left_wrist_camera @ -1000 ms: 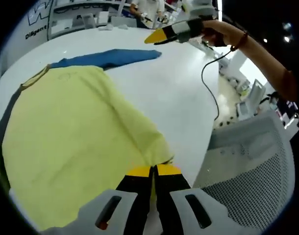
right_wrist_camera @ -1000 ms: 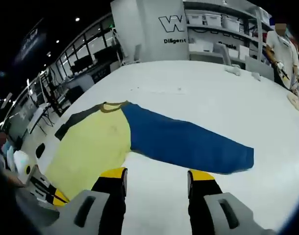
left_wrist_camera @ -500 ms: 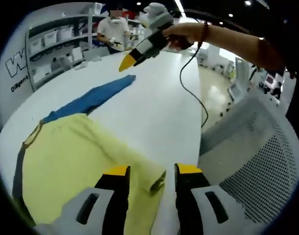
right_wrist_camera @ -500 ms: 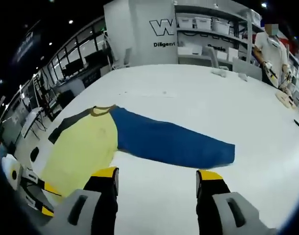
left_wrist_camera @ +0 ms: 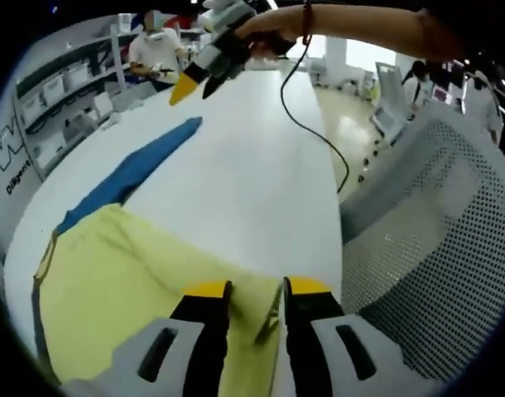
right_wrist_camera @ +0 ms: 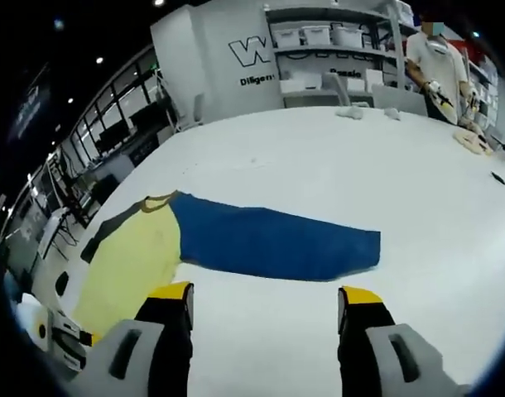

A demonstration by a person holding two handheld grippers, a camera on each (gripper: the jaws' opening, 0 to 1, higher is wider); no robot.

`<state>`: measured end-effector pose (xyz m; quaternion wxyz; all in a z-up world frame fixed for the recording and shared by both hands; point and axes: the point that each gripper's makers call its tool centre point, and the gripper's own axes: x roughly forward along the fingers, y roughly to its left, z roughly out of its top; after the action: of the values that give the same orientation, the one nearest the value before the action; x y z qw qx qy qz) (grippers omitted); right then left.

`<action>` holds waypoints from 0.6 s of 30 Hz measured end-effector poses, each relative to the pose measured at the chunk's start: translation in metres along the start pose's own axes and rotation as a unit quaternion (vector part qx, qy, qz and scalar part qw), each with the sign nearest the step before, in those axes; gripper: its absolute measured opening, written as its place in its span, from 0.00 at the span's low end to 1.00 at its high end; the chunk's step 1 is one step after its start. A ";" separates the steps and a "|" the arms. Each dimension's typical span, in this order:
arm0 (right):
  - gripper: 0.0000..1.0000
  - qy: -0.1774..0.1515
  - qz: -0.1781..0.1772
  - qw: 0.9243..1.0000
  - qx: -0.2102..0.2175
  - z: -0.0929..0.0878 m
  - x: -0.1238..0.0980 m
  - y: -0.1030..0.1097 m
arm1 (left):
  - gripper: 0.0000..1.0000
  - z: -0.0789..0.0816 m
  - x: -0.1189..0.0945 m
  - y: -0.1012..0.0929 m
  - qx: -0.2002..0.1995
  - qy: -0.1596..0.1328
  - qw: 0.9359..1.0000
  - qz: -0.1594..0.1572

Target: Fold the garment on the visible template until the final outline fits inside the template.

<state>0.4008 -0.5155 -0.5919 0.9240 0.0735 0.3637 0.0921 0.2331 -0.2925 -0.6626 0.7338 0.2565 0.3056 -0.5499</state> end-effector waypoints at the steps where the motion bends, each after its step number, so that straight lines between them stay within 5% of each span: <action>1: 0.72 -0.001 0.001 1.000 0.003 0.000 0.002 -0.003 | 0.18 -0.001 0.001 0.000 -0.002 0.003 1.000 -0.001; 10: 0.68 0.002 -0.017 1.000 0.019 -0.005 0.020 -0.035 | 0.00 -0.004 0.011 -0.010 0.005 0.010 1.000 -0.017; 18: 0.68 0.014 -0.024 1.000 0.008 -0.010 0.029 -0.044 | 0.00 -0.004 0.012 -0.011 0.000 0.009 1.000 -0.019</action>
<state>0.4199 -0.5512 -0.6274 0.9201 0.0712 0.3791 0.0681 0.2247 -0.3006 -0.6744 0.7201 0.2560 0.3170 -0.5616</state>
